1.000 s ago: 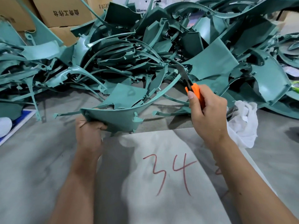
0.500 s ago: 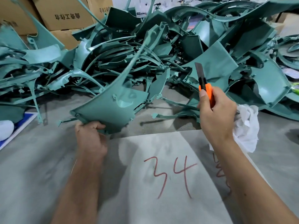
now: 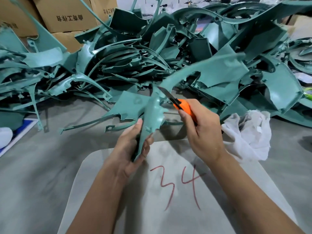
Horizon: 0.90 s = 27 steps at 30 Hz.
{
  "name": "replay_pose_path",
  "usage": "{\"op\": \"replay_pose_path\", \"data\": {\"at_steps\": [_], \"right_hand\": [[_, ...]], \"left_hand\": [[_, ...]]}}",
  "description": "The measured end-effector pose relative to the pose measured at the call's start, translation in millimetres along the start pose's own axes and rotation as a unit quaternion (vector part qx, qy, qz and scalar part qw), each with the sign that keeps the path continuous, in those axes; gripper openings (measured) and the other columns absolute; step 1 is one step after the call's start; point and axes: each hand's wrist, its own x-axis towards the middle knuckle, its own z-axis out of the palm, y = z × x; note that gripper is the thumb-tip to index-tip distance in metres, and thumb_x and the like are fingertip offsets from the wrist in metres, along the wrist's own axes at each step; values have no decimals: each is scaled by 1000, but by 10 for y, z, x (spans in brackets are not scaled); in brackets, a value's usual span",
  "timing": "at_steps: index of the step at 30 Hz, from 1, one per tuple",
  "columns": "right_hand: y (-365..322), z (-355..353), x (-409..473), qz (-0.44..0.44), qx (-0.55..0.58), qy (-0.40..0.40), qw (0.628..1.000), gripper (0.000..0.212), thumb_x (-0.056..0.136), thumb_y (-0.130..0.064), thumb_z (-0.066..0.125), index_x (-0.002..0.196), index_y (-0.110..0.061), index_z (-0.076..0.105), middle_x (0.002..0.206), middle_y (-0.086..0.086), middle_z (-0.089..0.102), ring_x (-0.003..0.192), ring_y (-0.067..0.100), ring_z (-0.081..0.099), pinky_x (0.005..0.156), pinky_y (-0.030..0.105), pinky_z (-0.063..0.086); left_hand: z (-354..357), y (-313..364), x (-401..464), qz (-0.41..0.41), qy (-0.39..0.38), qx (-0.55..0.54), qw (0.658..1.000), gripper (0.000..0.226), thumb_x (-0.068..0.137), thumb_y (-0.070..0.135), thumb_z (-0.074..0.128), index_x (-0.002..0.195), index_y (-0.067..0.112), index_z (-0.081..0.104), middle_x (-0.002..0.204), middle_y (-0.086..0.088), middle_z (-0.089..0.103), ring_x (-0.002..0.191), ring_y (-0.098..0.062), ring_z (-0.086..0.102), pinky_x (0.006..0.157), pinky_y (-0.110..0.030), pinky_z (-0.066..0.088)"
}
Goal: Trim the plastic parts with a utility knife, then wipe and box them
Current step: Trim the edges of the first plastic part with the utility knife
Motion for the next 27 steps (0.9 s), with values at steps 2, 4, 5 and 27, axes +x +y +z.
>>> {"op": "replay_pose_path", "data": {"at_steps": [2, 4, 5, 27], "right_hand": [[15, 17, -7, 13, -11, -14, 1000, 29, 110, -32, 48, 115, -9, 65, 89, -6, 60, 77, 10, 52, 70, 27, 41], [23, 24, -10, 18, -24, -19, 999, 28, 110, -33, 49, 114, -10, 65, 89, -8, 58, 78, 8, 50, 71, 25, 38], [26, 27, -12, 20, -32, -18, 999, 27, 110, -32, 49, 113, -10, 65, 89, -7, 59, 77, 10, 51, 71, 27, 40], [221, -36, 1, -20, -32, -20, 999, 22, 107, -27, 55, 122, -14, 66, 102, -4, 67, 89, 18, 54, 79, 33, 45]], "left_hand": [[9, -37, 17, -51, -10, 5, 999, 25, 110, 26, 40, 92, 12, 51, 58, 1, 43, 36, -2, 40, 27, -13, 34], [2, -40, 20, -108, -25, -20, 994, 23, 109, 18, 36, 93, 12, 52, 58, 2, 42, 34, -1, 38, 26, -12, 31], [-11, -24, 21, -134, -36, -37, 990, 19, 104, 15, 39, 92, 11, 53, 59, 2, 41, 34, -1, 38, 25, -12, 31], [-174, 103, -84, -268, -200, -128, 934, 46, 67, -14, 83, 103, -2, 57, 73, -13, 43, 38, -6, 28, 24, -16, 35]]}}
